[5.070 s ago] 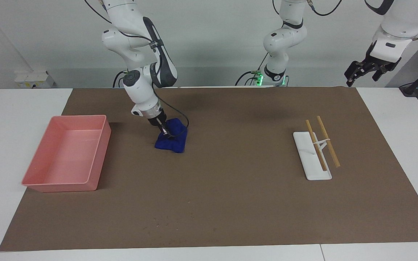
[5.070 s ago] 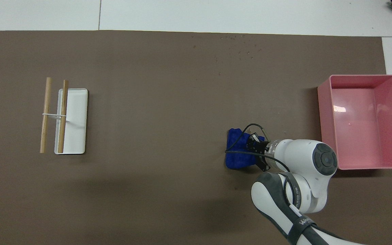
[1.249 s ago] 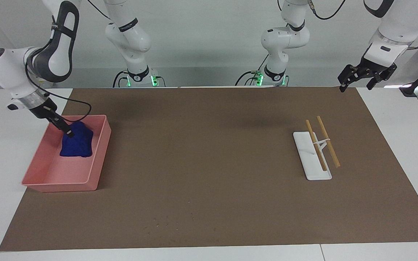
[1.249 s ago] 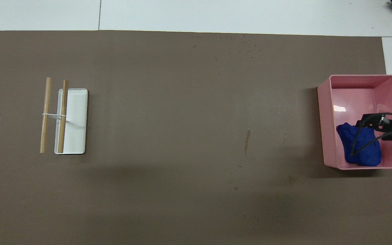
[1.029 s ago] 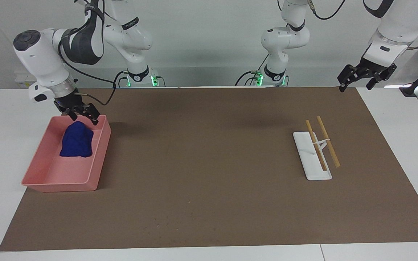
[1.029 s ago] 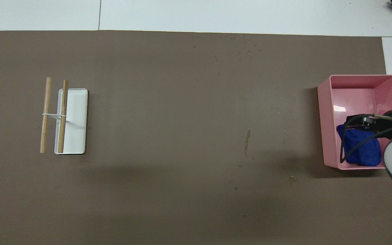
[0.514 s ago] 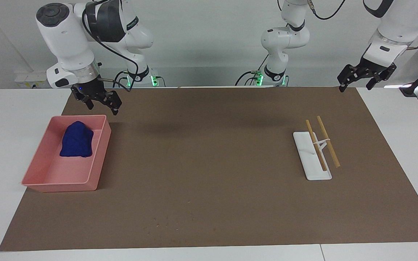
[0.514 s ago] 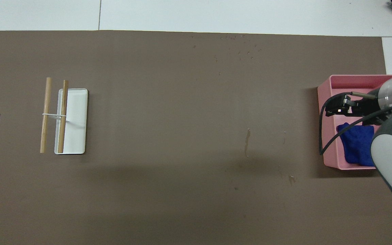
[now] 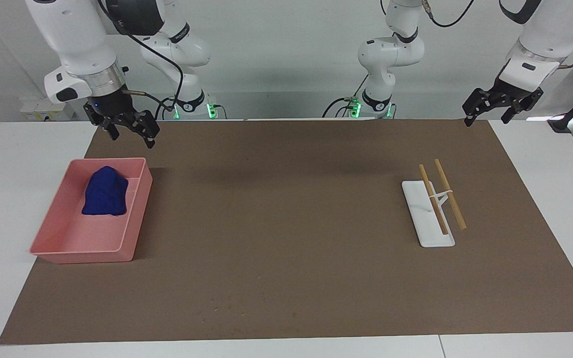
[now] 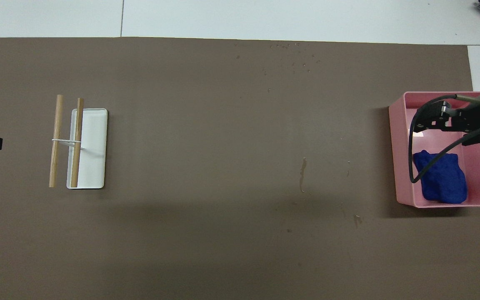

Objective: Wipe water with towel using both arms

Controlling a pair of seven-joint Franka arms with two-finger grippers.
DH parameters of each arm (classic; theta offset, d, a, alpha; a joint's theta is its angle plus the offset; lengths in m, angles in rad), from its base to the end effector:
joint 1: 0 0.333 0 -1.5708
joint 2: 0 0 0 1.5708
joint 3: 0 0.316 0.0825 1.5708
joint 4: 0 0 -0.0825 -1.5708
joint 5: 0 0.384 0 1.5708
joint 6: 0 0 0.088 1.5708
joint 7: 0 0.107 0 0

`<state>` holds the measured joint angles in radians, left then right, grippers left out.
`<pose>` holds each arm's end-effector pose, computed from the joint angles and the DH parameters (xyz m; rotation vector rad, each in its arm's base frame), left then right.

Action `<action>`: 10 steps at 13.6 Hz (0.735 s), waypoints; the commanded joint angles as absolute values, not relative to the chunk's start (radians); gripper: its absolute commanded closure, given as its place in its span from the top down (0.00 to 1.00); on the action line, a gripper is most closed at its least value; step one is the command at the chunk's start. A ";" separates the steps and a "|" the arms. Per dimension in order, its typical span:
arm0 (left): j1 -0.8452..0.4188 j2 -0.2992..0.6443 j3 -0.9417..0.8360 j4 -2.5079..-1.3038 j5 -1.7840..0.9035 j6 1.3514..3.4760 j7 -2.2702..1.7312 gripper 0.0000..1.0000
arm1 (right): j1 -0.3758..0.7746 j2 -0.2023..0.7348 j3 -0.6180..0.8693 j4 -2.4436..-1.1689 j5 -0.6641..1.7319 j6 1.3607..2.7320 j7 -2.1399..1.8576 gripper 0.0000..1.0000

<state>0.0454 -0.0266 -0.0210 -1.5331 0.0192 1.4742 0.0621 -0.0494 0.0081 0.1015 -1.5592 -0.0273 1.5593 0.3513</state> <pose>0.5363 0.0151 0.6483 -3.1224 0.0564 0.0517 0.5553 0.0258 0.6245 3.0792 -0.4644 -0.0039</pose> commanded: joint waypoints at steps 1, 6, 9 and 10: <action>0.046 -0.037 -0.006 -1.540 -0.015 1.470 0.069 1.00 | -0.054 -0.029 0.103 -1.580 -0.032 1.539 0.316 1.00; 0.046 -0.037 -0.008 -1.539 -0.015 1.471 0.067 1.00 | -0.055 -0.035 0.104 -1.594 -0.029 1.542 0.221 1.00; 0.046 -0.037 -0.011 -1.539 -0.015 1.473 0.064 1.00 | -0.052 -0.035 0.104 -1.595 -0.029 1.543 0.224 1.00; 0.046 -0.037 -0.011 -1.539 -0.015 1.471 0.066 1.00 | -0.052 -0.037 0.104 -1.598 -0.029 1.543 0.224 1.00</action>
<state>0.0455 -0.0266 -0.0134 -1.5331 0.0010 1.4742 0.0621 -0.0471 -0.0156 0.1018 -1.5714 -0.0273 1.5391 0.2447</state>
